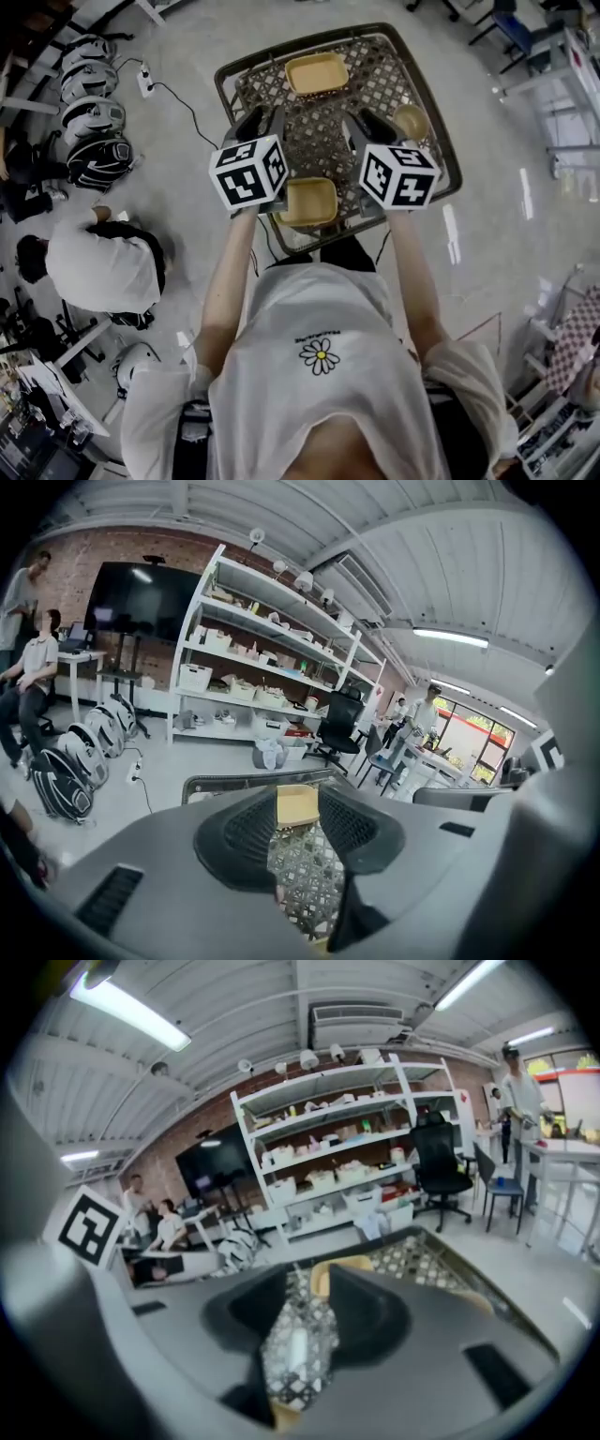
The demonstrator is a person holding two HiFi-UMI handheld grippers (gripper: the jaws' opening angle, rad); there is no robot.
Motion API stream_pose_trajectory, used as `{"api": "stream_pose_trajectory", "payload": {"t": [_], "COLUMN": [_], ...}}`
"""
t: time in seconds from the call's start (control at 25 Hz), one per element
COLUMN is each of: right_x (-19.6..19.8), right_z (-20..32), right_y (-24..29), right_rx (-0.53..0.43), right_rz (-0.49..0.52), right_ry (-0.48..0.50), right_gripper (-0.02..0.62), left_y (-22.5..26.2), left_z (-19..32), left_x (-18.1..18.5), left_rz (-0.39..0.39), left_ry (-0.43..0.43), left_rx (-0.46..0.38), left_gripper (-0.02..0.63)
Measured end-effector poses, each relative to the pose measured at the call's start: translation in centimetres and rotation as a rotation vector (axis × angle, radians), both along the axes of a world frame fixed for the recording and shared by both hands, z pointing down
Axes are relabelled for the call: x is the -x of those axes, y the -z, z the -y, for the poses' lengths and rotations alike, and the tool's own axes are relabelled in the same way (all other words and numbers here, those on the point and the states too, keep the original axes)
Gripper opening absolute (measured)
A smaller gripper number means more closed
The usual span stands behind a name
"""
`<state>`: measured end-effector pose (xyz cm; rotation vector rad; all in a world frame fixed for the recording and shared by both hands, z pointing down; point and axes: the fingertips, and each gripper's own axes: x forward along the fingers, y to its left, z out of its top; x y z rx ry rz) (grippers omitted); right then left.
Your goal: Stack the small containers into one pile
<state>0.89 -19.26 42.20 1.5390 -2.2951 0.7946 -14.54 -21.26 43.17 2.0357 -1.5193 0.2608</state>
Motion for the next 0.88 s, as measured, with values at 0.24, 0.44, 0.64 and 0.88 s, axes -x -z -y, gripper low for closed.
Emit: {"api": "stream_pose_trajectory", "payload": {"t": [0.24, 0.44, 0.64, 0.88], "right_x": [-1.4, -2.5, -3.6, -3.7], "right_z": [9.9, 15.3, 18.1, 19.2], "right_y": [-5.2, -12.6, -18.6, -22.6], "right_rx": [0.074, 0.186, 0.284, 0.363], "right_rz": [-0.015, -0.063, -0.104, -0.118], "right_ry": [0.000, -0.010, -0.026, -0.008], "right_gripper": [0.158, 0.158, 0.157, 0.155], "left_y": [-6.3, -12.9, -18.1, -21.2], "left_z": [7.5, 11.6, 14.3, 15.8], "left_x": [-1.1, -2.1, -2.7, -2.9], "left_rz": [0.008, 0.025, 0.050, 0.046], "left_ry": [0.024, 0.027, 0.027, 0.038], "left_rx": [0.144, 0.274, 0.373, 0.434], "left_gripper": [0.153, 0.153, 0.152, 0.138]}}
